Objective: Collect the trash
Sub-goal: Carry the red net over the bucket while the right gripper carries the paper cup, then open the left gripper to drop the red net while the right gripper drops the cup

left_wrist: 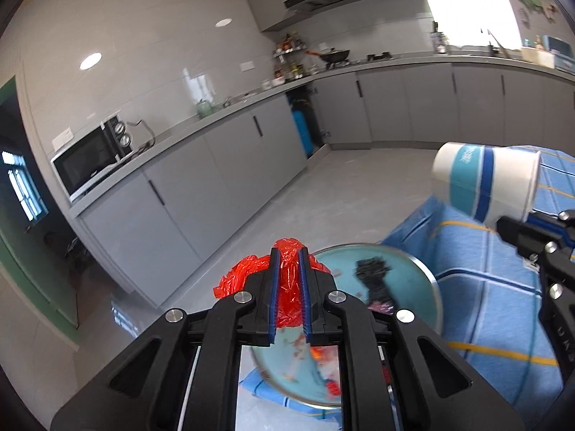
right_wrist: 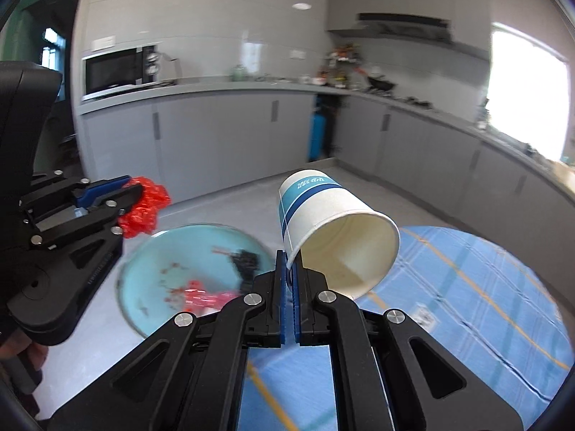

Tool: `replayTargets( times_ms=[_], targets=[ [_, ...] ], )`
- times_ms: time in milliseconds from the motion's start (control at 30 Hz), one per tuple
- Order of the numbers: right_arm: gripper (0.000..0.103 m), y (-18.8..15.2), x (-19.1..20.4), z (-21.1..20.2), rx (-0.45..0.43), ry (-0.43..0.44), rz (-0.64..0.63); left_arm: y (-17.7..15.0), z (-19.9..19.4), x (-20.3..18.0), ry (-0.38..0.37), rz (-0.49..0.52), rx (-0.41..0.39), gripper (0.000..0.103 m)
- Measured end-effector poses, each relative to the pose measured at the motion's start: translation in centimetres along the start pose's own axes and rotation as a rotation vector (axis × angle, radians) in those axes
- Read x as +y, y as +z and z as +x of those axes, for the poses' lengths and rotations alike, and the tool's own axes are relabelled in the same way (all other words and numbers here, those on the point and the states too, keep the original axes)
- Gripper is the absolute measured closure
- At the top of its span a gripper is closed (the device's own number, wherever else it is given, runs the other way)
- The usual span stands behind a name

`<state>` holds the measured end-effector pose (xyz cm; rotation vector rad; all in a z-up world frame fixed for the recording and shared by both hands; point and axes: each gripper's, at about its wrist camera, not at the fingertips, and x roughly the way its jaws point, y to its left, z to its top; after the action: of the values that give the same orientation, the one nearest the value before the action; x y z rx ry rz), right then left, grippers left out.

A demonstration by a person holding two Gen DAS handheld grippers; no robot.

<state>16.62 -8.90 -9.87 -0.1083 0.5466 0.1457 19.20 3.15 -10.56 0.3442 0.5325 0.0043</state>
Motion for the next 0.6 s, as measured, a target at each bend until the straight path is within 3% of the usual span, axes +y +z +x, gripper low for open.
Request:
replayTargets(
  times_ms=[67,100,133,167,233,300,367,433,600],
  targets=[
    [0.082,0.2,0.6,0.9,-0.013,0.011,-0.007,-0.4,0.8,0.6,0.007,-0.012,0.014,0.087],
    [0.059,0.2,0.8,1.4,-0.006,0.018,-0.008,-0.6,1.3,0.9,0.012,-0.016,0.029,0.083],
    [0.054,0.1,0.9,1.8,0.000,0.026,-0.003,-1.0,1.4,1.0,0.015,-0.023,0.034,0.073],
    [0.054,0.0,0.9,2.0,0.003,0.028,0.001,-1.3,1.6,1.2,0.020,-0.029,0.039,0.058],
    [0.054,-0.2,0.9,2.1,0.014,0.014,0.003,-1.6,1.9,1.4,0.040,-0.035,0.035,0.044],
    [0.054,-0.5,0.4,1.8,0.016,0.005,0.014,-1.9,2.1,1.6,0.032,-0.040,0.047,0.044],
    [0.052,-0.6,0.1,1.4,0.016,-0.015,0.027,-2.0,2.0,1.7,0.039,-0.046,0.044,0.034],
    [0.046,-0.6,-0.4,0.6,0.003,-0.029,0.036,-1.9,1.4,1.8,0.045,-0.047,0.029,0.030],
    [0.045,-0.8,-0.3,-1.0,-0.021,-0.043,0.042,-1.4,-0.1,2.3,0.057,-0.064,0.000,0.022]
  ],
)
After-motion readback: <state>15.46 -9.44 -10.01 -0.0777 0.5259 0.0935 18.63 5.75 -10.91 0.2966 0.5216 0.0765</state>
